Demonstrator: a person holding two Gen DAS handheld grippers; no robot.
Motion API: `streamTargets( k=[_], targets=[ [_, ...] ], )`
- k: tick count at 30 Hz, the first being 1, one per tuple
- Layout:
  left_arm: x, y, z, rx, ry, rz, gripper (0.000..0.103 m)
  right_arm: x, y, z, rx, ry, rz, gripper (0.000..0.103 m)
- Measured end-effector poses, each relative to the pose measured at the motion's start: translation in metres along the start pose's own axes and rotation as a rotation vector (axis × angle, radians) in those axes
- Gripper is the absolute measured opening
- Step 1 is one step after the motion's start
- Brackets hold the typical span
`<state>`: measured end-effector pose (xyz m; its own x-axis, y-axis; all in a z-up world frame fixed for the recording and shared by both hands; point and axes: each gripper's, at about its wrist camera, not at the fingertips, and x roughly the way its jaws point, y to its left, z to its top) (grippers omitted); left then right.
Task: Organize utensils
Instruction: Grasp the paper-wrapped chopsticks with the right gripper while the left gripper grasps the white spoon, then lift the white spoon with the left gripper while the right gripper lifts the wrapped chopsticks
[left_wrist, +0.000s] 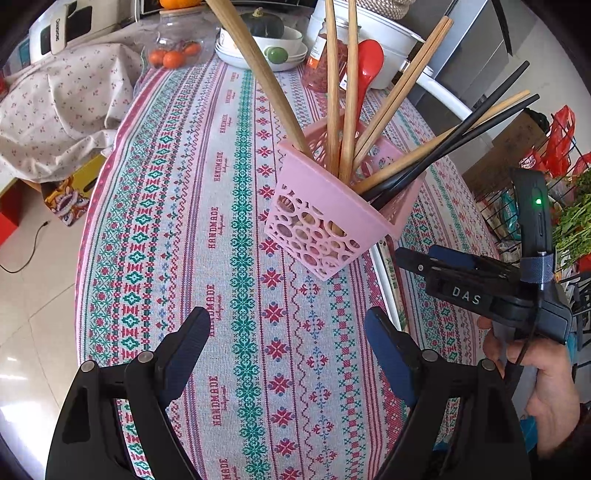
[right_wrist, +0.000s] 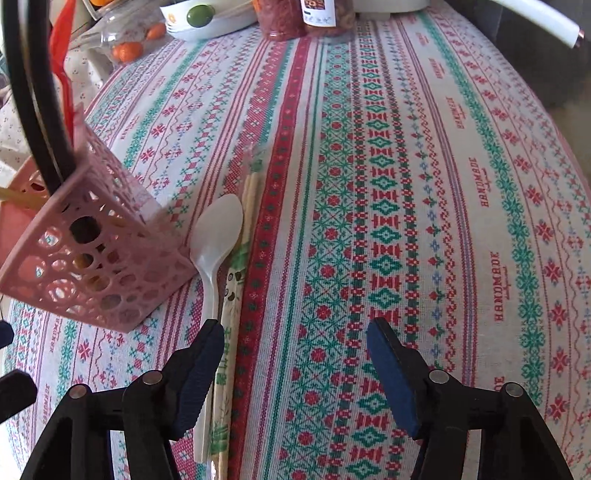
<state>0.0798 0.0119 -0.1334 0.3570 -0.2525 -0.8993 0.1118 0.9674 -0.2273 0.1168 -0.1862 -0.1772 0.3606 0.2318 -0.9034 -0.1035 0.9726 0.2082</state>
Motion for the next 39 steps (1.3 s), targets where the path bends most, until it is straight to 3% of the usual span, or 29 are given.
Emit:
streamTargets(
  k=[8, 10, 12, 14, 18, 23, 28, 30, 31, 32, 39],
  targets=[
    [0.002, -0.004, -0.001, 0.016, 0.005, -0.006, 0.087, 0.011, 0.02, 0.007, -0.039, -0.013, -0.039, 0.053],
    [0.002, -0.009, -0.003, 0.026, 0.002, -0.008, 0.087, 0.012, 0.024, 0.009, -0.052, -0.02, -0.05, 0.041],
    [0.003, -0.016, -0.005, 0.039, -0.002, -0.015, 0.087, 0.012, 0.024, 0.011, -0.045, -0.012, -0.037, 0.015],
    [0.004, -0.024, -0.008, 0.05, -0.009, -0.025, 0.087, 0.012, 0.021, 0.011, -0.025, 0.006, -0.033, 0.005],
    [0.012, -0.042, -0.011, 0.064, -0.026, -0.046, 0.08, 0.006, 0.004, 0.007, 0.018, 0.032, -0.053, 0.004],
    [0.036, -0.066, -0.005, 0.057, -0.014, -0.074, 0.054, -0.009, -0.022, -0.004, 0.074, 0.038, -0.065, 0.003],
    [0.067, -0.092, -0.001, 0.091, 0.028, -0.073, 0.035, -0.027, -0.043, -0.018, 0.079, 0.031, -0.063, 0.004],
    [0.07, -0.099, -0.002, 0.12, 0.01, -0.045, 0.03, -0.034, -0.052, -0.021, 0.091, 0.024, -0.054, 0.004],
    [0.072, -0.102, -0.001, 0.139, 0.028, -0.041, 0.018, -0.038, -0.055, -0.023, 0.097, 0.02, -0.048, 0.004],
    [0.073, -0.105, -0.001, 0.145, 0.031, -0.041, 0.014, -0.041, -0.059, -0.025, 0.102, 0.017, -0.043, 0.004],
    [0.069, -0.113, -0.015, 0.226, 0.19, -0.102, 0.009, -0.055, -0.076, -0.034, 0.115, 0.019, -0.016, 0.004]
  ],
)
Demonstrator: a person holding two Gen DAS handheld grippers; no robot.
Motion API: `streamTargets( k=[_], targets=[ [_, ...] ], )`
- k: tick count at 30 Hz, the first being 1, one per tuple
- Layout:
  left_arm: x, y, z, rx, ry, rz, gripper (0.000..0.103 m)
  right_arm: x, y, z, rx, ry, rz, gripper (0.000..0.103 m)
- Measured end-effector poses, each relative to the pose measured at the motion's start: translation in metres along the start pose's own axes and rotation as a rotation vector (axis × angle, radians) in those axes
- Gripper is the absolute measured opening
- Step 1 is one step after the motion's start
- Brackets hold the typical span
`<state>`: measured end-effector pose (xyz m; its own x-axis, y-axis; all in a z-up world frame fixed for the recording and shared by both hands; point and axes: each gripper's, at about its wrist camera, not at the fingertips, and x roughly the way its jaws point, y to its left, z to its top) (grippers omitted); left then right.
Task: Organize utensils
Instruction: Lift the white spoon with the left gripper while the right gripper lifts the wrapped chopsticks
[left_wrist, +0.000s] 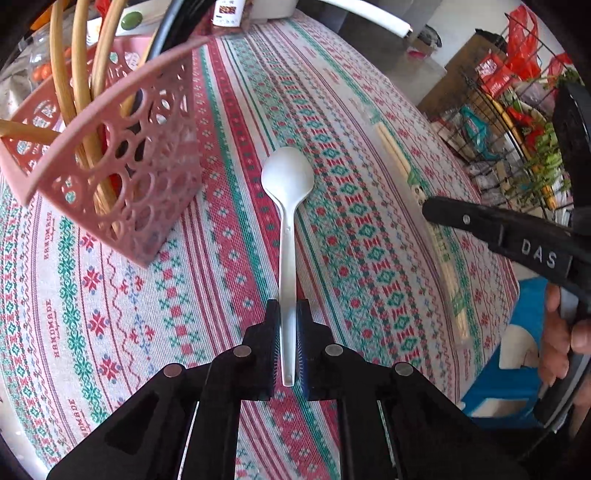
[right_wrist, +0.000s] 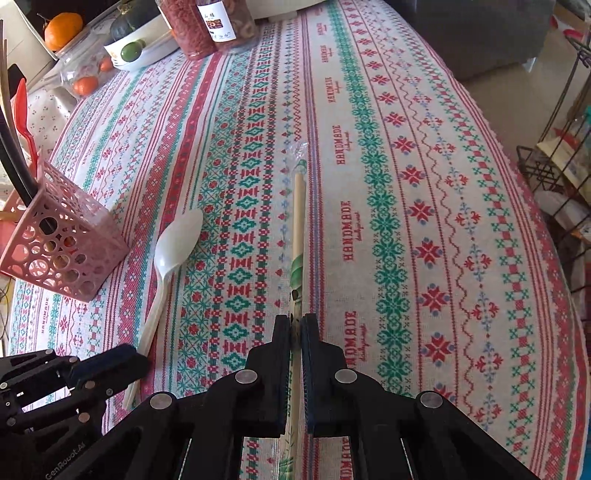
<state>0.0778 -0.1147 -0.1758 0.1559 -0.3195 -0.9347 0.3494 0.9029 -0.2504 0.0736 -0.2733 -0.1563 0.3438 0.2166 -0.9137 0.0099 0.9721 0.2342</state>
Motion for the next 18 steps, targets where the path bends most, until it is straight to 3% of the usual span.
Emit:
streamTargets(
  k=[3, 6, 9, 11, 14, 18],
  targets=[
    [-0.001, -0.005, -0.014, 0.063, 0.112, -0.033, 0.009, 0.002, -0.006, -0.003, 0.008, 0.04, 0.004, 0.004],
    [-0.007, -0.008, -0.019, 0.084, 0.121, -0.013, 0.011, 0.01, -0.011, -0.008, 0.009, 0.097, -0.002, 0.004],
    [-0.013, -0.01, -0.01, 0.087, 0.066, 0.025, 0.025, 0.015, -0.013, -0.009, 0.015, 0.124, -0.006, 0.009],
    [-0.014, -0.015, -0.001, 0.098, 0.027, 0.048, 0.047, 0.014, -0.015, -0.008, 0.028, 0.114, -0.021, 0.012],
    [-0.011, -0.024, 0.012, 0.128, -0.032, 0.095, 0.05, 0.014, -0.013, -0.002, 0.03, 0.09, -0.033, 0.022],
    [0.0, -0.032, 0.025, 0.153, -0.06, 0.136, 0.05, 0.02, -0.013, 0.009, 0.039, 0.064, -0.047, 0.022]
  ],
)
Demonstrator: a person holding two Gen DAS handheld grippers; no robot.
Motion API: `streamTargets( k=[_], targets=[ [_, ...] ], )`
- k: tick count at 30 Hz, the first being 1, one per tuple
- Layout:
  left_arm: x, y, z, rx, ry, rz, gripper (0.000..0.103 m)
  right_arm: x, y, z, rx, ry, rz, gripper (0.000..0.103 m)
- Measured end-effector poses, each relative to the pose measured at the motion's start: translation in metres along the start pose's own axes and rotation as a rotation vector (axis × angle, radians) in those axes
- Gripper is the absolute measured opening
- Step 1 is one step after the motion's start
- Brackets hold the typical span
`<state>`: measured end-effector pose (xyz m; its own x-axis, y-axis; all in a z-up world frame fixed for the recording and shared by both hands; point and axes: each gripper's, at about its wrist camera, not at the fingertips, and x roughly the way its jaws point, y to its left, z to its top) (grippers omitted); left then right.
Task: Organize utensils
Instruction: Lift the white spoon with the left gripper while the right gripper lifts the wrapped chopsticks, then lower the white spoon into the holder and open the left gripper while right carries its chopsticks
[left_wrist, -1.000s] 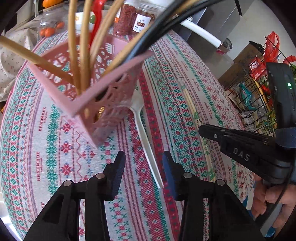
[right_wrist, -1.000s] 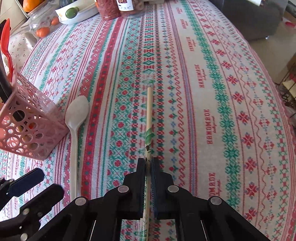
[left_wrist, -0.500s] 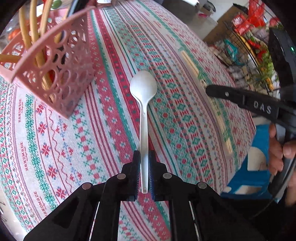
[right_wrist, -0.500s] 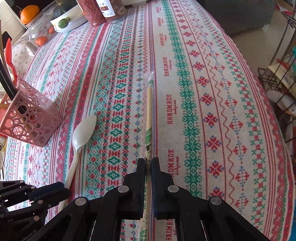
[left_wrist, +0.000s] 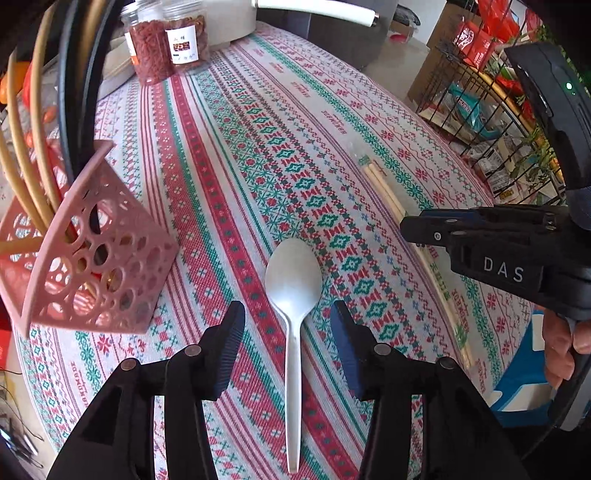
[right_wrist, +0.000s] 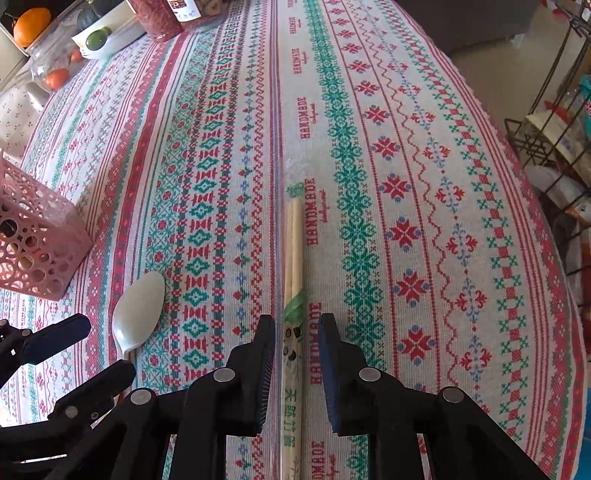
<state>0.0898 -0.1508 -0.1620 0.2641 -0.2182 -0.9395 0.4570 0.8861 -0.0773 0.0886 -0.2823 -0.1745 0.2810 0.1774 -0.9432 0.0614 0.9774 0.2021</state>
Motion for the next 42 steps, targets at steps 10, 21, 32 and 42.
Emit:
streamTargets(
  k=[10, 21, 32, 42],
  targets=[
    [0.019, -0.012, 0.02, -0.01, 0.008, 0.033, 0.037, 0.014, 0.007, 0.013, -0.083, -0.064, -0.057, 0.016],
    [-0.08, -0.023, 0.001, 0.034, -0.278, -0.031, 0.036, -0.053, -0.012, 0.009, -0.019, -0.256, 0.067, 0.004],
    [-0.193, 0.03, -0.026, -0.11, -0.832, 0.036, 0.036, -0.123, 0.01, 0.001, 0.0, -0.463, 0.18, 0.004],
    [-0.175, 0.063, -0.007, -0.143, -1.033, 0.209, 0.036, -0.118, 0.029, 0.005, -0.026, -0.478, 0.18, 0.004]
  ],
)
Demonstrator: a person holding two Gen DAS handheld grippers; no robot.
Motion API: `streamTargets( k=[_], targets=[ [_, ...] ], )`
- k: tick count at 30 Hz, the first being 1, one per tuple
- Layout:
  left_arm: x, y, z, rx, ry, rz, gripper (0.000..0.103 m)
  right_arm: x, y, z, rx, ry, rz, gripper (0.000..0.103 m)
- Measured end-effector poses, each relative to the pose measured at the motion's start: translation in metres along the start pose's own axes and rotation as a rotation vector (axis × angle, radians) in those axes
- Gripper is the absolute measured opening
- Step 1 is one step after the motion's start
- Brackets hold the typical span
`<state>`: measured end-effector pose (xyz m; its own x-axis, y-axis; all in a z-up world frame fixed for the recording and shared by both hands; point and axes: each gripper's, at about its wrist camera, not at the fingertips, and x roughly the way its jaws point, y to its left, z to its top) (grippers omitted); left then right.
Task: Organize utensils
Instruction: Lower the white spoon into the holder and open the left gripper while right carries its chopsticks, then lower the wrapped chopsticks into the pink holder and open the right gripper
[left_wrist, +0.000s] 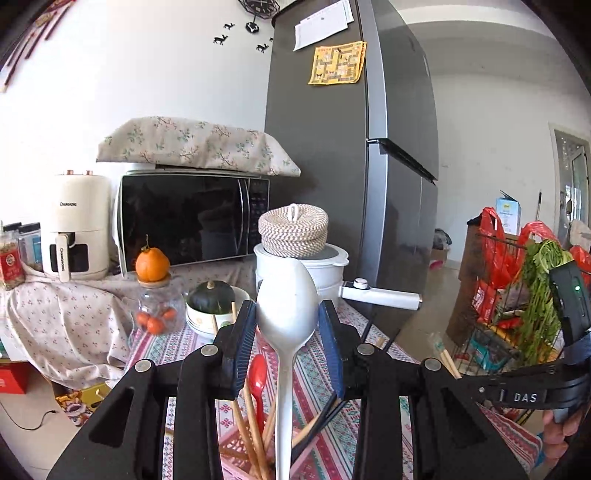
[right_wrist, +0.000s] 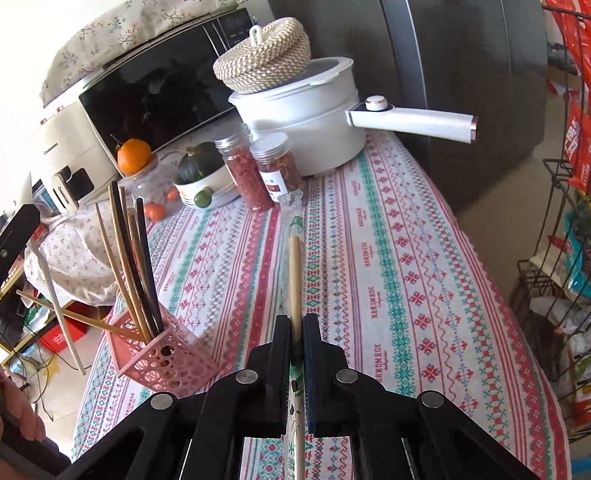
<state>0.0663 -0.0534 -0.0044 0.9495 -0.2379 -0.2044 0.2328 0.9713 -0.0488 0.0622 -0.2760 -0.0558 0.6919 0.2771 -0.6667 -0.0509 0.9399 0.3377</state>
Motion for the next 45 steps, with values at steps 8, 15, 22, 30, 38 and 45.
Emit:
streamTargets(
  k=[8, 15, 22, 30, 38, 45],
  targets=[
    [0.027, 0.001, -0.017, 0.001, -0.024, 0.06, 0.037, 0.0, -0.001, 0.001, -0.003, -0.026, -0.008, 0.004],
    [0.038, -0.003, -0.044, 0.061, 0.108, 0.057, 0.037, -0.008, 0.0, 0.0, -0.016, -0.062, -0.008, 0.004],
    [0.01, -0.002, -0.029, 0.061, 0.221, -0.02, 0.038, -0.025, 0.011, 0.005, 0.004, -0.146, 0.011, 0.004],
    [-0.028, 0.037, -0.02, -0.035, 0.387, -0.039, 0.039, -0.043, 0.052, 0.011, 0.004, -0.267, 0.053, 0.004],
    [-0.06, 0.075, -0.027, -0.038, 0.486, -0.055, 0.04, -0.039, 0.107, 0.011, -0.004, -0.37, 0.063, 0.004],
    [-0.071, 0.109, -0.035, -0.055, 0.528, -0.039, 0.041, -0.014, 0.155, 0.015, -0.038, -0.482, 0.002, 0.004]
  ],
)
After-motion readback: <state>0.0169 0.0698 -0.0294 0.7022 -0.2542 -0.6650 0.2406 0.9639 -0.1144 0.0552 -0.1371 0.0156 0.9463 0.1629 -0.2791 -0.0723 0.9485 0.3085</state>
